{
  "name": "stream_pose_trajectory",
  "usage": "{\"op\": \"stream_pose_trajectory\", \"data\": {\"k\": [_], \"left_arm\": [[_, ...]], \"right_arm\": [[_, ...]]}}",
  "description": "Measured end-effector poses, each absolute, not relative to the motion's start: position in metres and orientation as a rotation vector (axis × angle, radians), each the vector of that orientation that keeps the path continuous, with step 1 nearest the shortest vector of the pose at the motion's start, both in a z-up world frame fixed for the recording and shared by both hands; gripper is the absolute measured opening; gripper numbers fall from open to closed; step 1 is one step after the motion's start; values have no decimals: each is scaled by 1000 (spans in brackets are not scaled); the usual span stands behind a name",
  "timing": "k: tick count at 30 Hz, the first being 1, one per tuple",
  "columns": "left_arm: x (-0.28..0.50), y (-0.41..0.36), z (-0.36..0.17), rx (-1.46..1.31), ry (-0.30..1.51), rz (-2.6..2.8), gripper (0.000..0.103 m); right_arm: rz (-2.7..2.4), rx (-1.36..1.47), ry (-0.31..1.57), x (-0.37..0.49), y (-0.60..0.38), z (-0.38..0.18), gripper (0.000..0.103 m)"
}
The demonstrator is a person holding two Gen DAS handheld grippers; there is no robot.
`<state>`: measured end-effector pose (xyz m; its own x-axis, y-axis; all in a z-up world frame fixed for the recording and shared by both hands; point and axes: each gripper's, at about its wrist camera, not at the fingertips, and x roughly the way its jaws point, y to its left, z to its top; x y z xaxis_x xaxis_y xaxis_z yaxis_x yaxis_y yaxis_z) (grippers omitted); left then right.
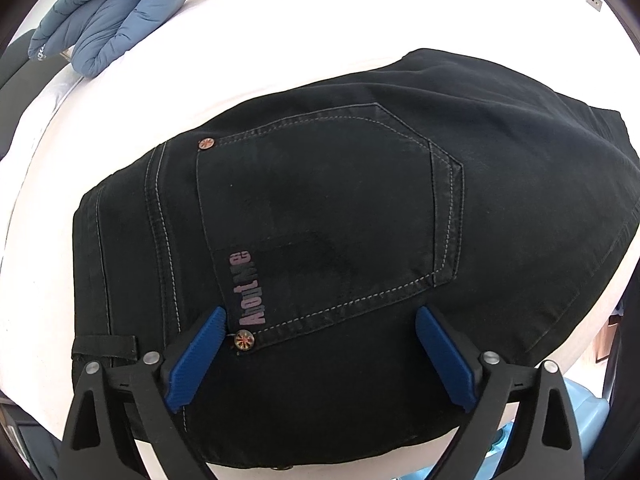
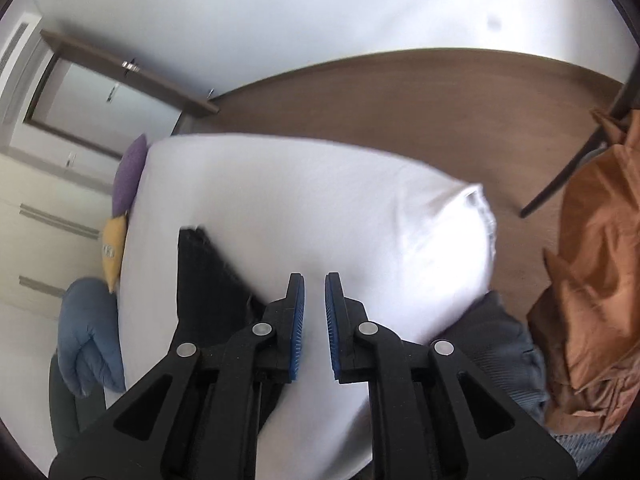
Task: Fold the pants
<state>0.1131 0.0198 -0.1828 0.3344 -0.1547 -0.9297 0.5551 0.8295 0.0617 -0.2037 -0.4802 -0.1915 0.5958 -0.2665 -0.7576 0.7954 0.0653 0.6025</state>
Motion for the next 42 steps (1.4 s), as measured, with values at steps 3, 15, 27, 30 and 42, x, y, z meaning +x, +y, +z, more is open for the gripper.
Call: {"op": "stream_pose_trajectory", "data": {"k": [3, 15, 27, 30, 42], "left_arm": [[110, 16, -181, 418, 1141, -468, 97], [74, -23, -130, 360, 1027, -465, 97], [121, -133, -155, 318, 1008, -633, 83], [123, -130, -169, 301, 1033, -627, 83], [112, -103, -175, 300, 985, -646, 80]], "right_arm": [[-852, 1235, 464, -223, -485, -168, 10], [-208, 1044, 692, -30, -404, -171, 10], [-628, 1089, 632, -100, -463, -204, 6], [-407, 1041, 649, -56, -436, -182, 6], [-107, 1013, 918, 135, -382, -284, 0]]}}
